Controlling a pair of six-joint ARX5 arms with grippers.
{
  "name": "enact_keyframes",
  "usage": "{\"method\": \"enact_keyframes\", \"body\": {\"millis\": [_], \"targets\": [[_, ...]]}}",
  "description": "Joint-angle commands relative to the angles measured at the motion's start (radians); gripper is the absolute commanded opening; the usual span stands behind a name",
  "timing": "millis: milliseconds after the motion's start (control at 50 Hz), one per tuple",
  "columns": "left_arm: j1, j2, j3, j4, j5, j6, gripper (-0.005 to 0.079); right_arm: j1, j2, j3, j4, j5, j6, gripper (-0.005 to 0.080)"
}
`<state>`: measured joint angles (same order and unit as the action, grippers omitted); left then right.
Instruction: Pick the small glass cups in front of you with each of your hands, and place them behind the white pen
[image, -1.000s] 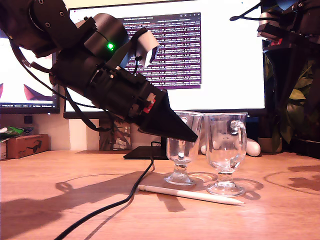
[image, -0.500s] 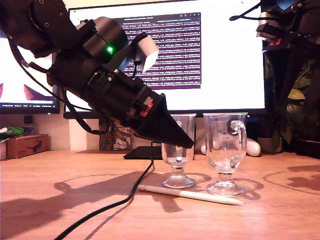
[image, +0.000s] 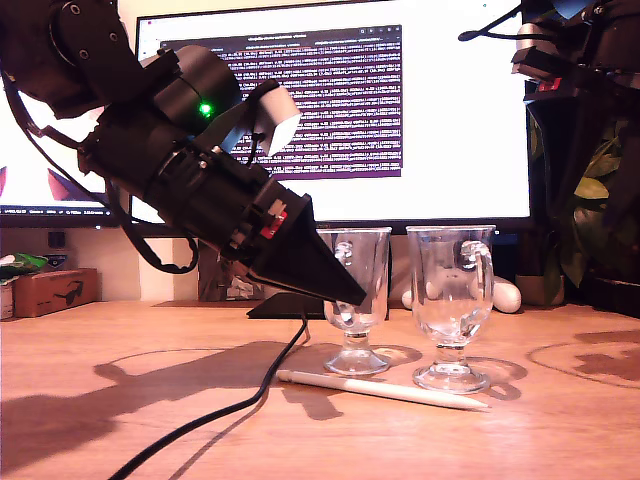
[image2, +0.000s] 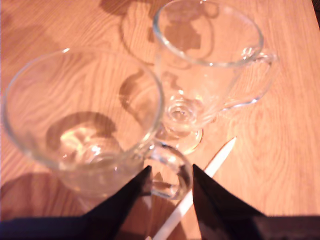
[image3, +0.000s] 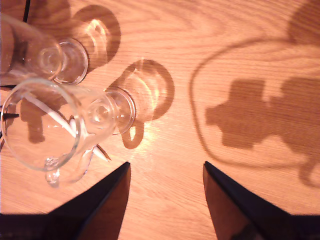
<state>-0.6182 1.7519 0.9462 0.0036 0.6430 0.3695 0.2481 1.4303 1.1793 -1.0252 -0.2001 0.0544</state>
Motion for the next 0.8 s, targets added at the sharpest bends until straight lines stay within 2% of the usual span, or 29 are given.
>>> {"method": "enact_keyframes", "body": {"millis": [0, 560, 780], "targets": [[0.009, 0.003, 0.006, -0.011, 0.005, -0.003, 0.0221, -0.006, -0.005, 0.014, 0.003, -0.001, -0.003, 0.0421], [0.023, -0.078, 0.006, -0.09, 0.003, -0.003, 0.0222, -0.006, -0.005, 0.014, 0.007, -0.002, -0.003, 0.0421], [0.028, -0.078, 0.006, -0.141, -0.03, 0.001, 0.0222, -0.002, -0.005, 0.014, 0.007, -0.003, -0.003, 0.0421]]}}
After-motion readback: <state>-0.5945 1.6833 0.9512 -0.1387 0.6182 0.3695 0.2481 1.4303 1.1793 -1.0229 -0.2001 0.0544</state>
